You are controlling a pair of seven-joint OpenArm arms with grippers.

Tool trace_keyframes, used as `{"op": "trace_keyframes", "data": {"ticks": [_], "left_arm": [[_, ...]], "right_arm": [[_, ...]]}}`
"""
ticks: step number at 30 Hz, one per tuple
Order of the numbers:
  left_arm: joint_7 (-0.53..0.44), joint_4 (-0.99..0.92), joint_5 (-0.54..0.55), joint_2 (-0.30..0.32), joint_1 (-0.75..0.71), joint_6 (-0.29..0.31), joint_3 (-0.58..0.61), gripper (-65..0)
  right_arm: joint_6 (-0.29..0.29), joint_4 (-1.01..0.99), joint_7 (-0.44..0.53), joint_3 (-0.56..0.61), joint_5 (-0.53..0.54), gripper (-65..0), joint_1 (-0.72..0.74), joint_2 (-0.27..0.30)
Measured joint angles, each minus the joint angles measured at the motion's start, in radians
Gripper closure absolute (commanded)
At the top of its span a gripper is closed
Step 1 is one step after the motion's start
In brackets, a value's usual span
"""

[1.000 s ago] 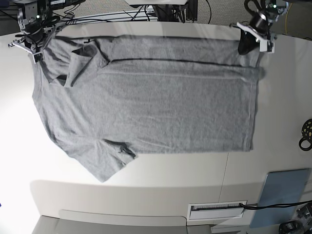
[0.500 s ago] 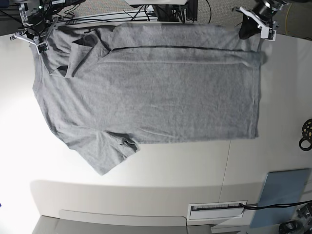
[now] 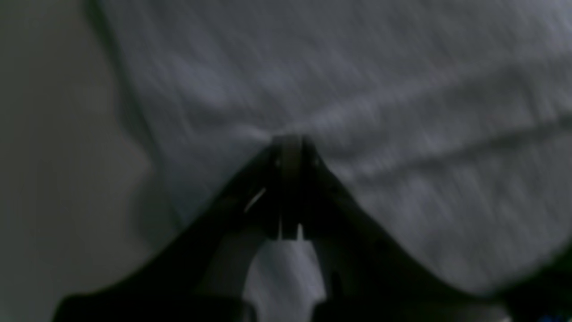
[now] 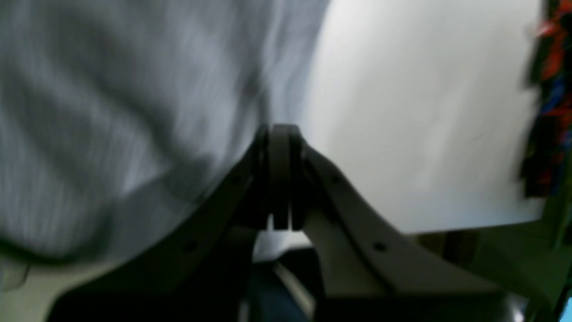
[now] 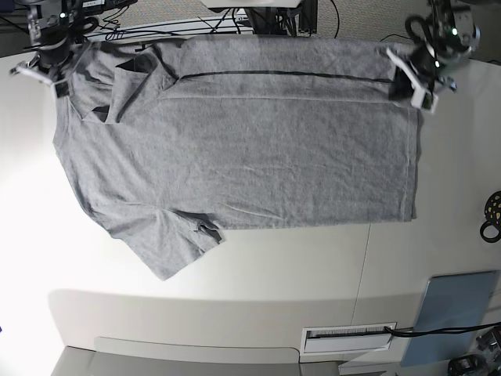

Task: Fold the T-shirt properly
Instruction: 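Open both grippers and lift them off the folded edge, then move left gripper to the opposite hem corner, right gripper toward the sleeve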

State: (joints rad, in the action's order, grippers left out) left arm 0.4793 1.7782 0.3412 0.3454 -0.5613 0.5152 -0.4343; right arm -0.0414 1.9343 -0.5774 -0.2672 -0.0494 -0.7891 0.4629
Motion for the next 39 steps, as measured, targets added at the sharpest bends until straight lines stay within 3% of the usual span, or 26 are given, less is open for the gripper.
{"op": "trace_keyframes", "data": {"ticks": [5, 7, 10, 12, 17, 22, 23, 26, 32, 39], "left_arm": [[0.001, -0.026, 0.002, 0.000, 0.155, -0.118, -0.003, 0.0], [0.001, -0.068, 0.002, 0.000, 0.228, -0.127, -0.004, -1.3], [0.002, -0.143, 0.003, -0.002, 0.322, -0.126, -0.003, -26.7], [0.003, -0.203, 0.002, -0.003, 0.382, -0.127, -0.003, -32.0], [0.002, -0.415, 0.022, -0.003, 0.544, -0.125, -0.002, -32.0], [0.008, -0.647, 0.018, 0.000, 0.705, -0.098, -0.002, -32.0], [0.007, -0.687, 0.011, 0.005, 0.734, -0.071, 0.000, -32.0], [0.018, -0.787, -0.036, 0.022, 0.813, -0.068, 0.026, -32.0], [0.027, -0.880, -0.107, 0.037, 0.884, -0.143, 0.090, -32.0], [0.019, -0.880, -0.121, 0.038, 0.886, -0.122, 0.100, -32.0]], "right_arm": [[-0.001, 0.022, 0.025, -0.033, 0.005, 0.0, 0.058, -0.001], [-0.019, 0.022, -0.016, -0.031, 0.011, 0.0, 0.098, -0.001], [-0.075, 0.022, -0.065, -0.031, 0.017, -10.9, 0.149, -0.001], [-0.102, 0.022, -0.069, -0.031, 0.017, -17.6, 0.173, -0.001], [-0.188, 0.022, -0.062, -0.031, 0.016, -20.6, 0.224, -0.001], [-0.185, 0.022, -0.061, -0.031, 0.016, -20.6, 0.257, -0.004], [-0.191, 0.022, -0.061, -0.031, 0.016, -20.6, 0.261, -0.009], [-0.190, 0.022, -0.058, -0.031, 0.022, -20.6, 0.271, -0.037], [-0.192, 0.022, -0.067, -0.031, 0.065, -20.6, 0.271, -0.070], [-0.232, 0.021, -0.177, 0.088, 0.110, -20.6, 0.329, -0.105]]}}
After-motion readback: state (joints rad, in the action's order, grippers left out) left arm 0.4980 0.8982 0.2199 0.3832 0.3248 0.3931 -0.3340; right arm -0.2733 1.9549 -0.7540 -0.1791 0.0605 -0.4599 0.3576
